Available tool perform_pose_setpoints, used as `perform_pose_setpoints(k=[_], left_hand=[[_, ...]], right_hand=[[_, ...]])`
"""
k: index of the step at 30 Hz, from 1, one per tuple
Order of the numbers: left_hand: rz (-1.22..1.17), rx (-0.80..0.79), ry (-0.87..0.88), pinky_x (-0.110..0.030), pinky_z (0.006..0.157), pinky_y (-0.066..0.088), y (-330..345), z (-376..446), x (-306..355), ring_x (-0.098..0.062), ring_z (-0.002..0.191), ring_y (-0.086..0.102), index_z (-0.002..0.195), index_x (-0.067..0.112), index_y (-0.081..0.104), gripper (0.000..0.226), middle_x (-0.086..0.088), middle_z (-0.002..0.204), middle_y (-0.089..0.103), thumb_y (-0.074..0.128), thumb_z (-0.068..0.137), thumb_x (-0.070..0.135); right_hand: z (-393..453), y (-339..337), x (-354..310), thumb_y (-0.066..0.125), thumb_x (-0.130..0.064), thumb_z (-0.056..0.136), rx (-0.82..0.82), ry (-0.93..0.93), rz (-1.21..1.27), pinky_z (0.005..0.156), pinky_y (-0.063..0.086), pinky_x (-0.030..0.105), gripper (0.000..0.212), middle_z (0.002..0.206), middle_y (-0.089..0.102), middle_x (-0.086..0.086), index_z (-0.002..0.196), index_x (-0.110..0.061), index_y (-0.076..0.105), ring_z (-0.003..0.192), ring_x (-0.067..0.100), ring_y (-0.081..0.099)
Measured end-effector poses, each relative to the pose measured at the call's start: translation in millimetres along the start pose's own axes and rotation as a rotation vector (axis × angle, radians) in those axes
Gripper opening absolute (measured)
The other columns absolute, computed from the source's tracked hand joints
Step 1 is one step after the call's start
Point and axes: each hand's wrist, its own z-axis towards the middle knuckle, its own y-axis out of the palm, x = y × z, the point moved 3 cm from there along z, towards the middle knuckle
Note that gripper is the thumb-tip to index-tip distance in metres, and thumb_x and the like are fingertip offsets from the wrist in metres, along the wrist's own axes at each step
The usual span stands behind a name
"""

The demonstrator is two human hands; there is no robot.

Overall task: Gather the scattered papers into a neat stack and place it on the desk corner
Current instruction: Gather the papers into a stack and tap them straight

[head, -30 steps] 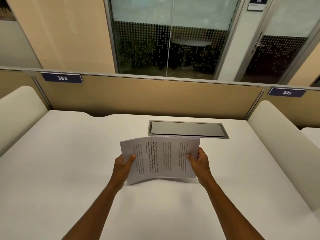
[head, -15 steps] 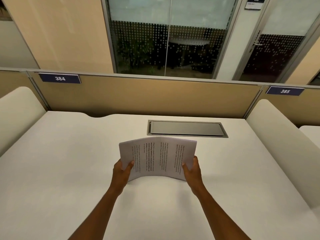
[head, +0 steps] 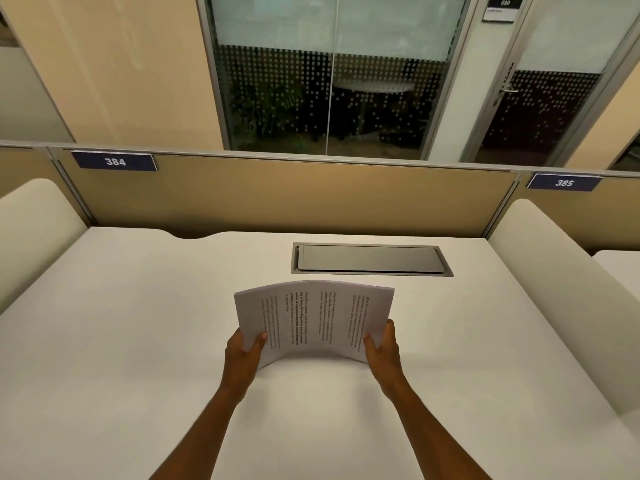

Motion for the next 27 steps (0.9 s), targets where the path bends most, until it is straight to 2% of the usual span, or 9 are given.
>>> perform_pose_setpoints(k=[4,6,13,16,20,24,27], left_hand=[[0.026,-0.017,0.02,-0.028,0.078,0.059,1.0,1.3,2.7,-0.023,0.103,0.065,0.127,0.018,0.053,0.031,-0.006,0.114,0.065,0.055,0.097,0.012],[0.02,-0.004,0.025,-0.022,0.075,0.059,-0.1,0.8,1.9,-0.02,0.102,0.065,0.128,0.018,0.052,0.031,-0.004,0.114,0.065,0.055,0.097,0.013],[0.053,-0.016,0.004,-0.036,0.084,0.057,-0.3,5.2,1.5,-0.026,0.105,0.064,0.126,0.018,0.053,0.029,-0.007,0.116,0.065,0.053,0.098,0.013],[0.103,-0.074,0.037,-0.038,0.08,0.059,-2.8,13.8,11.9,-0.027,0.102,0.066,0.123,0.02,0.055,0.025,-0.007,0.114,0.066,0.053,0.099,0.014],[0.214,-0.161,0.094,-0.037,0.076,0.061,-7.7,29.6,38.7,-0.027,0.097,0.069,0.124,0.019,0.055,0.037,-0.005,0.11,0.068,0.051,0.09,0.034],[0.313,-0.31,0.145,-0.045,0.082,0.06,-9.8,49.9,77.5,-0.025,0.099,0.069,0.127,0.015,0.055,0.048,-0.008,0.115,0.068,0.05,0.086,0.039],[0.413,-0.411,0.179,-0.043,0.087,0.057,-8.3,64.0,105.7,-0.026,0.104,0.067,0.128,0.013,0.057,0.05,-0.009,0.12,0.067,0.05,0.086,0.038]], right_hand=[[1.1,-1.1,-2.3,0.046,-0.008,0.099,0.006,0.003,-0.024,0.09,0.054,0.039,0.034,0.117,0.051,-0.002,0.128,-0.021,0.034,0.102,0.019,0.055],[0.4,-0.6,-3.8,0.046,-0.01,0.1,0.012,-0.019,-0.014,0.089,0.055,0.039,0.029,0.116,0.052,-0.001,0.123,-0.022,0.034,0.101,0.02,0.057],[2.0,1.7,-1.9,0.044,-0.008,0.1,-0.009,-0.013,-0.055,0.077,0.052,0.023,0.03,0.114,0.051,-0.003,0.119,-0.027,0.031,0.101,0.018,0.057],[9.3,-2.0,-5.9,0.045,-0.007,0.098,-0.024,-0.006,-0.097,0.061,0.051,0.013,0.029,0.112,0.054,-0.001,0.117,-0.025,0.032,0.092,0.014,0.061],[18.5,-8.6,-11.2,0.051,-0.009,0.093,0.01,0.025,-0.078,0.056,0.047,0.012,0.031,0.113,0.058,0.001,0.113,-0.024,0.033,0.082,0.002,0.059],[25.9,-19.7,-21.0,0.058,-0.01,0.091,0.063,0.009,-0.009,0.061,0.054,0.019,0.047,0.116,0.06,0.005,0.124,-0.026,0.028,0.083,0.006,0.062],[35.0,-31.8,-39.0,0.069,-0.012,0.087,0.124,-0.02,0.062,0.069,0.058,0.031,0.077,0.115,0.055,0.009,0.141,-0.029,0.017,0.084,0.01,0.062]])
